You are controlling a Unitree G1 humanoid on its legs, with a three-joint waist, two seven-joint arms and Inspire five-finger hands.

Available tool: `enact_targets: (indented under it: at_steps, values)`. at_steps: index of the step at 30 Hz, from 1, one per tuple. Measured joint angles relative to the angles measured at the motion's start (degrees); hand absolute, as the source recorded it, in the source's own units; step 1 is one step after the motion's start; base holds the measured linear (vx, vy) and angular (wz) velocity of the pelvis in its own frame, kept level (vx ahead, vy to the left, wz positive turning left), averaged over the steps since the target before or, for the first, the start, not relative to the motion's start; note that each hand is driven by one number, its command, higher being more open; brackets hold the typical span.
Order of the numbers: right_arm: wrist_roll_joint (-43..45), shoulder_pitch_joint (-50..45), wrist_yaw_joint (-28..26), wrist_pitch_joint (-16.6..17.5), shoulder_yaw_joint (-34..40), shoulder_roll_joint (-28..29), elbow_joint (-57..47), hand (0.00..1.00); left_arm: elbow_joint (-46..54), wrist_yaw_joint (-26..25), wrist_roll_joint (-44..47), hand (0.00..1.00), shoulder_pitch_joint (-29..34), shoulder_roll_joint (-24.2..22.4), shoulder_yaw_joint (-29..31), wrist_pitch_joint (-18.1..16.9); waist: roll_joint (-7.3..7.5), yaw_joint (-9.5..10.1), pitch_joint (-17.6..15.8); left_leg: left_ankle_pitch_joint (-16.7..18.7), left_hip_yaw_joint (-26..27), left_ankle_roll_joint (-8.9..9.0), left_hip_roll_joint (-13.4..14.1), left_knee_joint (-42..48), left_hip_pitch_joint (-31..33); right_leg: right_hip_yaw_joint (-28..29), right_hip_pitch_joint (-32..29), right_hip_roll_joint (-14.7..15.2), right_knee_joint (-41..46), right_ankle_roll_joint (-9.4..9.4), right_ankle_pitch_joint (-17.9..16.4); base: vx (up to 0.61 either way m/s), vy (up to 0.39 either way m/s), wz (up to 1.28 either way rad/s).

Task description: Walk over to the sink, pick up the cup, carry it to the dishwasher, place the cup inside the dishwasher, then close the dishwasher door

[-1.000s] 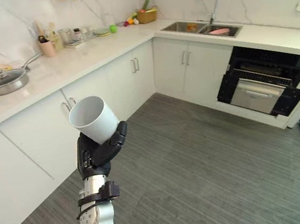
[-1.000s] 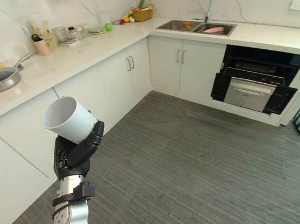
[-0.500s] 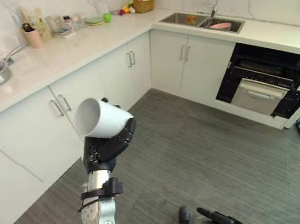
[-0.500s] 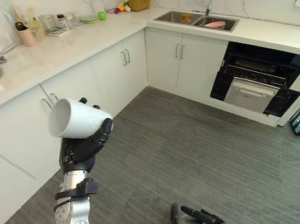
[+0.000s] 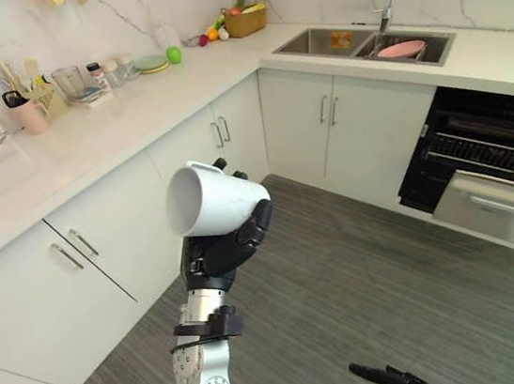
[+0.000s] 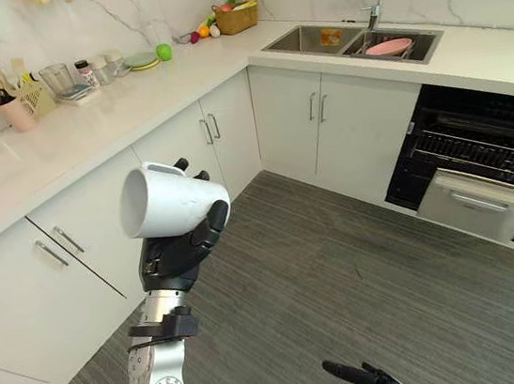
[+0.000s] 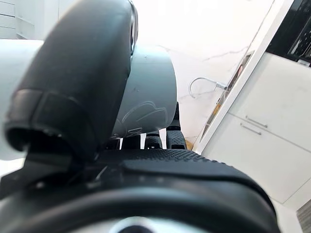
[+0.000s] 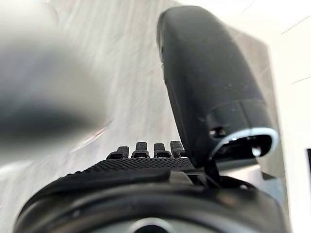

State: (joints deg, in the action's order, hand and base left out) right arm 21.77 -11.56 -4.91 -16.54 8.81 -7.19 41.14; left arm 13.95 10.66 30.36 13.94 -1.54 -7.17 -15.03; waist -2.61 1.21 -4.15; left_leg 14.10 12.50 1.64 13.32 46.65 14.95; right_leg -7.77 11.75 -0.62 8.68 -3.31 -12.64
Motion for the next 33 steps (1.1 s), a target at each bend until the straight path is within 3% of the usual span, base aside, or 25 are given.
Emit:
enact_targets:
  at_steps: [1, 2, 3, 4, 6, 8, 10, 12, 13, 14, 15, 16, 17, 18, 20, 21, 22, 23, 25, 26, 28, 30, 31, 32, 33]
  values:
    - [0.8, 2.1, 0.0, 1.4, -0.5, -0.1, 2.3, 1.0, -0.1, -0.3, 0.0, 0.0, 0.0, 0.6, 0.6, 0.2, 0.8, 0.15, -0.5, -1.5, 1.3, -0.29, -3.1, -14.5, 0.2, 0.6, 2.4, 2.0, -1.4, 0.09, 0.0, 0.52, 0.148, -0.47]
    - [1.2, 3.3, -0.1, 2.9, -0.3, -0.3, 4.1, 1.0, -0.1, -0.4, 0.0, 0.0, 0.0, 1.0, 0.5, 0.3, 0.79, 0.52, -0.5, -7.8, 0.0, 0.16, -5.9, -28.5, 0.6, 1.6, 4.3, 3.3, -2.1, 1.41, -0.5, 0.52, 0.176, -0.43]
    - [1.2, 3.8, -0.1, 3.7, -0.3, -0.3, 5.0, 1.0, 0.0, -0.4, 0.0, 0.0, 0.0, 1.3, 0.2, 0.3, 0.81, 0.86, -0.5, -12.0, -1.5, 0.22, -6.9, -31.7, 1.1, 2.2, 5.0, 3.8, -2.1, 2.69, -1.2, 0.54, 0.251, -0.57]
    - [1.2, 4.3, 0.1, 4.8, -0.4, -0.1, 6.5, 1.0, -0.1, -0.3, 0.0, 0.0, 0.5, 1.6, -0.9, 0.2, 0.85, 1.96, -0.2, -20.6, -3.7, -0.49, -8.1, -32.4, 0.6, 4.1, 6.8, 4.1, -2.1, 5.05, -2.7, 0.45, 0.237, -0.4]
    - [1.1, 4.6, 0.7, 5.6, -0.2, 1.4, 8.2, 1.0, -1.1, 0.0, 0.0, 0.0, 0.2, 3.2, -1.7, 0.5, 3.63, 0.65, 0.2, -17.0, -3.4, -2.7, -10.8, -29.6, 0.8, 5.6, 6.8, 7.5, 0.3, 6.41, -2.4, 0.54, 0.273, 0.02]
    - [1.1, 4.7, 2.2, 5.5, -0.1, 2.0, 9.1, 1.0, -1.2, 0.1, 0.0, 0.0, 0.2, 4.5, -2.0, 0.5, 4.97, 0.89, -0.5, -12.6, -2.1, -3.57, -11.4, -25.9, 0.2, 9.0, 5.4, 8.8, 6.1, 7.4, -1.2, 0.57, 0.266, -0.05]
    - [1.9, 4.1, 6.9, 6.3, 3.2, 3.4, 10.3, 1.0, -1.2, 1.1, 0.0, 0.0, -0.3, 6.8, -1.7, 0.5, 5.58, -0.02, -0.5, -7.5, -1.6, -4.31, -12.7, -24.9, -4.9, 9.1, 2.3, 9.7, 19.8, 9.17, 5.0, 0.59, 0.266, -0.1]
    - [3.2, 3.7, 9.7, 7.2, 4.7, 4.3, 10.1, 1.0, -0.5, 1.5, 0.1, 0.0, -0.4, 7.5, -1.6, 0.5, 6.14, -0.32, -0.8, -6.1, -0.6, -4.29, -13.8, -28.1, -9.4, 8.9, -2.2, 11.5, 30.9, 11.92, 11.7, 0.34, 0.176, -0.3]
    - [3.7, 2.9, 12.3, 8.8, 4.8, 5.0, 8.8, 1.0, 0.2, 1.6, 0.1, 0.0, -0.4, 7.9, -1.7, 0.5, 6.45, -0.59, -0.6, -4.8, 1.2, -4.52, -14.7, -31.8, -13.9, 7.7, -9.1, 14.6, 43.2, 10.02, 16.6, 0.36, 0.199, -0.71]
    - [3.4, 2.3, 13.8, 9.4, 4.2, 5.0, 6.2, 1.0, 0.9, 1.6, -0.3, 0.0, -0.4, 7.8, -1.9, 0.5, 5.93, -1.36, -0.4, -4.1, 2.9, -4.65, -14.3, -33.2, -16.8, 4.4, -16.4, 16.8, 52.8, 4.9, 12.9, 0.39, 0.219, -0.8]
    - [3.3, 1.9, 14.3, 9.6, 3.8, 5.0, 3.8, 1.0, 1.5, 1.3, -1.4, 0.0, -0.4, 7.9, -2.5, 0.5, 4.8, -2.37, -0.2, -3.4, 4.1, -4.3, -13.3, -33.9, -18.6, 1.1, -20.9, 16.9, 54.8, 3.73, 9.8, 0.4, 0.197, -0.79]
    - [3.0, 1.8, 15.5, 10.5, 2.8, 5.2, 0.6, 1.0, 2.1, 1.2, -2.6, 0.0, -0.7, 8.3, -3.2, 0.5, 3.83, -3.66, 0.0, -3.0, 5.5, -3.93, -11.9, -35.6, -20.9, -3.3, -25.1, 16.1, 52.1, 5.64, 6.5, 0.35, 0.149, -0.56]
    - [3.0, 1.8, 16.3, 11.0, 2.4, 5.4, -1.3, 1.0, 2.1, 1.2, -3.1, 0.0, -1.0, 8.6, -3.5, 0.6, 3.52, -4.11, 0.0, -3.0, 6.1, -3.8, -11.5, -36.6, -22.3, -5.3, -26.5, 15.4, 49.1, 6.22, 5.3, 0.51, 0.118, -0.58]
    - [3.0, 1.8, 17.8, 11.9, 1.9, 6.0, -5.4, 1.0, 2.1, 1.1, -3.4, 0.0, -1.8, 9.2, -3.9, 1.2, 3.7, -5.34, 0.0, -2.8, 7.3, -3.28, -10.9, -38.1, -24.4, -9.0, -28.5, 13.5, 42.0, 5.79, 4.3, 0.45, 0.055, -0.6]
    - [3.1, 1.2, 20.7, 13.9, 2.0, 7.2, -12.8, 1.0, 2.1, 1.1, -3.4, 0.0, -2.2, 9.4, -4.1, 2.0, 3.92, -5.82, -0.1, -1.3, 9.9, -1.19, -10.4, -39.1, -28.0, -15.5, -29.1, 10.4, 29.6, 4.77, 4.4, 0.42, 0.001, -0.71]
    - [3.1, -0.3, 21.8, 15.5, 2.0, 8.1, -16.6, 1.0, 2.1, 1.2, -3.4, 0.0, -2.0, 9.4, -4.0, 2.3, 4.46, -5.8, 0.2, -0.3, 11.7, -0.2, -10.7, -39.3, -30.0, -19.1, -28.2, 8.5, 21.7, 2.73, 7.0, 0.52, -0.05, -0.76]
    - [2.8, -1.8, 22.5, 17.2, 2.0, 9.3, -20.1, 1.0, 2.1, 1.3, -3.4, 0.0, -1.8, 9.7, -3.6, 2.4, 6.08, -5.7, 1.1, 1.0, 13.3, 0.78, -12.0, -39.1, -31.8, -22.9, -26.7, 7.0, 12.9, -1.85, 13.2, 0.64, -0.041, -1.25]
    - [1.9, -2.4, 22.5, 21.2, 2.2, 9.2, -21.8, 1.0, 1.1, 1.5, -3.3, 0.0, -1.5, 8.3, -2.9, 2.6, 4.69, -4.82, 1.9, 3.4, 15.6, 1.32, -11.0, -36.9, -33.2, -25.3, -24.0, 4.4, 9.8, -8.56, 11.5, 0.53, -0.021, -1.26]
    - [-1.5, -3.5, 21.7, 32.1, 4.6, 10.0, -23.5, 1.0, 0.9, 3.1, -3.3, 0.0, -2.5, 8.0, -2.5, 2.3, 3.27, -5.32, 0.7, 4.2, 19.8, 1.31, -9.4, -35.6, -34.0, -22.2, -22.6, 1.2, 8.3, -8.91, 11.1, 0.4, 0.027, -1.2]
    - [-2.2, -4.4, 22.3, 34.8, 5.7, 10.0, -25.5, 1.0, 0.9, 3.8, -3.3, 0.0, -3.3, 7.9, -2.9, 2.2, 2.89, -5.37, 0.4, 3.7, 20.9, 0.72, -9.3, -37.0, -34.3, -21.2, -22.5, 0.3, 8.7, -8.87, 10.4, 0.25, 0.031, -0.84]
    - [-4.1, -6.1, 24.3, 38.4, 6.6, 10.1, -31.1, 1.0, 0.9, 5.2, -3.3, 0.0, -3.4, 7.8, -3.1, 1.7, 2.58, -5.64, 0.2, 3.6, 21.2, 0.64, -8.9, -36.7, -36.3, -19.3, -22.5, -0.7, 11.0, -7.7, 7.8, 0.13, 0.03, -0.56]
    - [-6.0, -9.0, 26.7, 41.6, 6.6, 10.6, -38.6, 1.0, 1.2, 5.9, -3.3, 0.0, -2.5, 7.7, -4.2, 1.5, 2.61, -6.27, 0.2, 3.6, 21.4, 0.61, -8.1, -31.6, -36.3, -19.4, -21.4, -0.4, 12.1, -5.12, 4.6, 0.11, -0.007, -0.3]
    - [-6.6, -10.0, 27.8, 42.4, 6.6, 11.1, -43.3, 1.0, 1.9, 6.0, -3.3, 0.0, -1.2, 7.4, -4.9, 1.4, 2.46, -6.32, 0.2, 3.2, 21.9, -0.16, -5.9, -24.3, -35.1, -20.4, -19.5, -0.4, 11.7, -2.74, 3.0, 0.16, -0.028, -0.29]
    - [-6.8, -10.3, 27.9, 42.5, 6.6, 11.2, -45.3, 1.0, 2.1, 6.1, -3.3, 0.0, -0.5, 7.0, -5.3, 1.1, 1.97, -5.93, 0.2, 2.5, 22.0, -1.28, -3.9, -19.6, -34.0, -21.2, -18.1, -0.2, 11.4, -2.12, 1.8, 0.25, 0.009, -0.63]
    - [-7.5, -10.9, 27.6, 42.5, 6.5, 11.3, -49.9, 1.0, 2.7, 6.4, -3.3, 0.0, 0.8, 5.8, -6.0, 0.4, 1.06, -4.74, 0.0, -0.2, 20.7, -4.56, 0.0, -6.5, -29.8, -21.3, -16.7, 0.3, 13.7, -2.48, -0.6, 0.27, -0.003, -0.81]
